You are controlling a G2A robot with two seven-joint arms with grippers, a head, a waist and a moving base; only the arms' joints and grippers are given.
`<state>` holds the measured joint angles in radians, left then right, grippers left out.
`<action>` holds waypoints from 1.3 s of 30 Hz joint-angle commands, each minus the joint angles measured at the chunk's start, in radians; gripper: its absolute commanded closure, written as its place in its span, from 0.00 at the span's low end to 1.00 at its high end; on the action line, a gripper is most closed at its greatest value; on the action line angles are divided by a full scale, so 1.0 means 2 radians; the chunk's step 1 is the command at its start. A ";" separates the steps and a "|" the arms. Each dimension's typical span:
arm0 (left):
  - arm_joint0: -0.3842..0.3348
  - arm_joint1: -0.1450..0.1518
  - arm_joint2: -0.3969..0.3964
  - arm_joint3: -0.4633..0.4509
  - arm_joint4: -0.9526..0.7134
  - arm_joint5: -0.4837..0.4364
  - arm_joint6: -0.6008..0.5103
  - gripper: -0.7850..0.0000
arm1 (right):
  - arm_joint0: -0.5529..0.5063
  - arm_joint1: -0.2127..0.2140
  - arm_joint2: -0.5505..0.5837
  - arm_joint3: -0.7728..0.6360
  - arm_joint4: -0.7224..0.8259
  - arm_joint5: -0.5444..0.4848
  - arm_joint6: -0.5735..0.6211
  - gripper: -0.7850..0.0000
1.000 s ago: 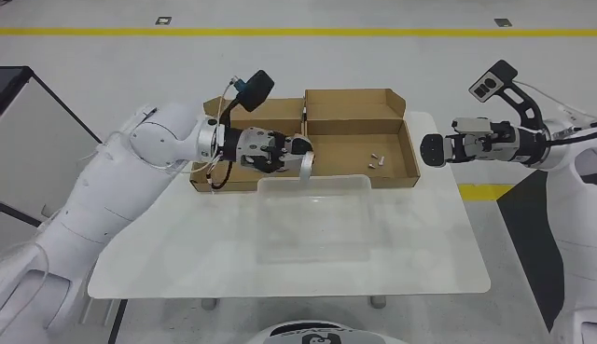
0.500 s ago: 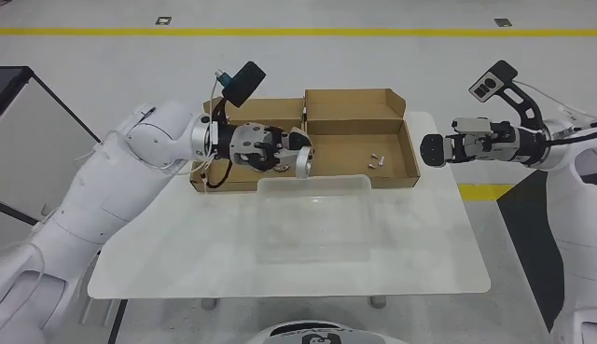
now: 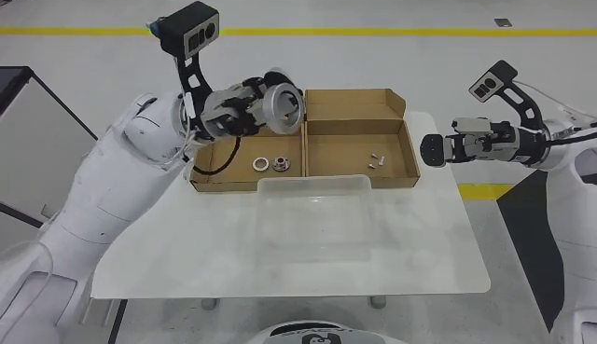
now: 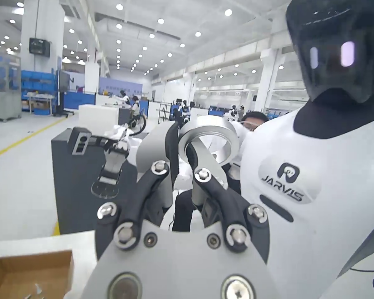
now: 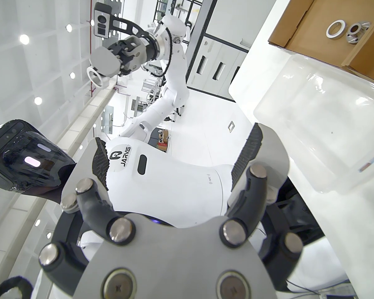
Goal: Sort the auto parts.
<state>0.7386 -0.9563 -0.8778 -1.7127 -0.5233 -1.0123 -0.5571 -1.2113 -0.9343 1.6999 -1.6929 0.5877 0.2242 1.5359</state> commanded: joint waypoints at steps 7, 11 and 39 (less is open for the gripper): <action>0.020 -0.036 -0.047 -0.032 -0.087 0.000 -0.027 1.00 | 0.000 0.000 0.000 0.000 0.000 0.000 0.000 0.00; 0.038 -0.058 -0.071 -0.039 -0.130 0.000 -0.079 1.00 | 0.000 0.000 0.000 0.000 0.000 0.000 0.000 0.00; 0.064 -0.118 -0.100 -0.005 -0.001 0.000 -0.125 1.00 | 0.000 0.000 0.000 0.000 0.000 0.000 0.000 0.00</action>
<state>0.8638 -1.1935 -1.0749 -1.7166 -0.4946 -1.0123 -0.8079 -1.2113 -0.9343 1.6999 -1.6929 0.5877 0.2242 1.5359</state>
